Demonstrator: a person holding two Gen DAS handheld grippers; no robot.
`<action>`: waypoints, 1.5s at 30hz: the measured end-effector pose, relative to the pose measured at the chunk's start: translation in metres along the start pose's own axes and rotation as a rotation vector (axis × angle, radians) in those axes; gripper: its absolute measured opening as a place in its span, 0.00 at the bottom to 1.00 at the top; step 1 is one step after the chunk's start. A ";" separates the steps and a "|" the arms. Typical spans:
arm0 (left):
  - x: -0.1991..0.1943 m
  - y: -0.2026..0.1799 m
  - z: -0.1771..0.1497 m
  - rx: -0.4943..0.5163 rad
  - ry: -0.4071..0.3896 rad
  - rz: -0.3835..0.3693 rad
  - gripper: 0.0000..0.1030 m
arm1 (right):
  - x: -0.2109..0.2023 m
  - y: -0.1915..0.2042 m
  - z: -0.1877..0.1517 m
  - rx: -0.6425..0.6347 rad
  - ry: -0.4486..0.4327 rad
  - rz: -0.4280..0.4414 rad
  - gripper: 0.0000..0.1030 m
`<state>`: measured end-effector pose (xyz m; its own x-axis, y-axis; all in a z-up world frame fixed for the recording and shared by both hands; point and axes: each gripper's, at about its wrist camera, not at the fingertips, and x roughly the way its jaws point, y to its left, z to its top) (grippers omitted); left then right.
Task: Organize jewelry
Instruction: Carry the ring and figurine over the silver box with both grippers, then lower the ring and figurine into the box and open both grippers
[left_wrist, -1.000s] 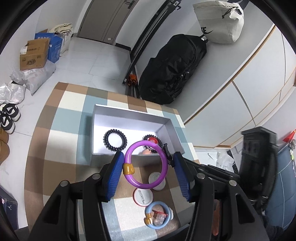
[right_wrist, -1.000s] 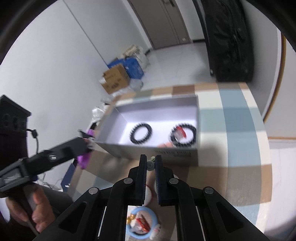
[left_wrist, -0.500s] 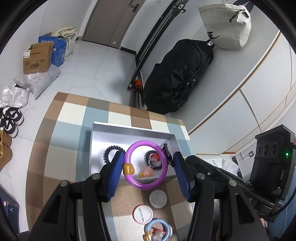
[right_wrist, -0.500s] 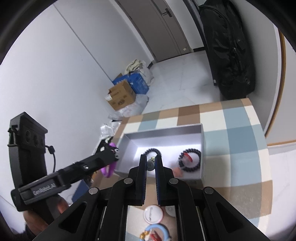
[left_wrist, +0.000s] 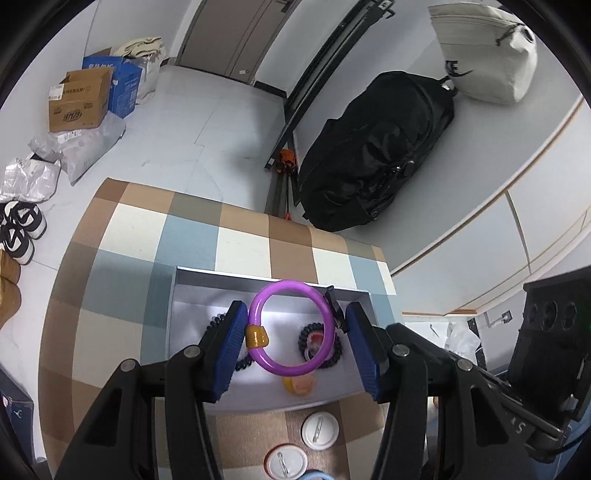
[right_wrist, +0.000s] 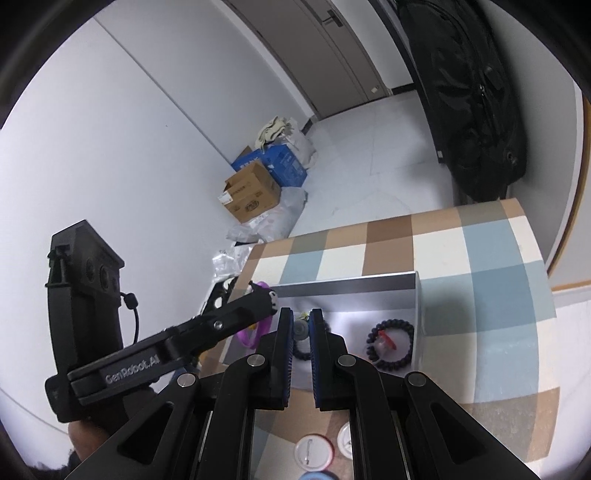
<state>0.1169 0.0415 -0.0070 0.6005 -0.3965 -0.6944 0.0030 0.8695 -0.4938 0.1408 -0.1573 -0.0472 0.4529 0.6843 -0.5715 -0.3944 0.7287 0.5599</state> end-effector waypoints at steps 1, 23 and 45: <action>0.002 0.001 0.000 -0.004 0.007 0.004 0.48 | 0.001 -0.001 0.001 0.002 0.004 0.009 0.08; 0.025 0.004 -0.005 0.040 0.067 0.099 0.48 | 0.010 -0.028 0.001 0.071 0.042 0.015 0.08; 0.012 0.005 -0.004 -0.040 0.064 0.045 0.73 | -0.020 -0.023 0.004 0.029 -0.090 -0.034 0.68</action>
<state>0.1212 0.0401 -0.0196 0.5469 -0.3762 -0.7479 -0.0557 0.8750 -0.4809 0.1439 -0.1876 -0.0467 0.5363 0.6529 -0.5349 -0.3551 0.7495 0.5587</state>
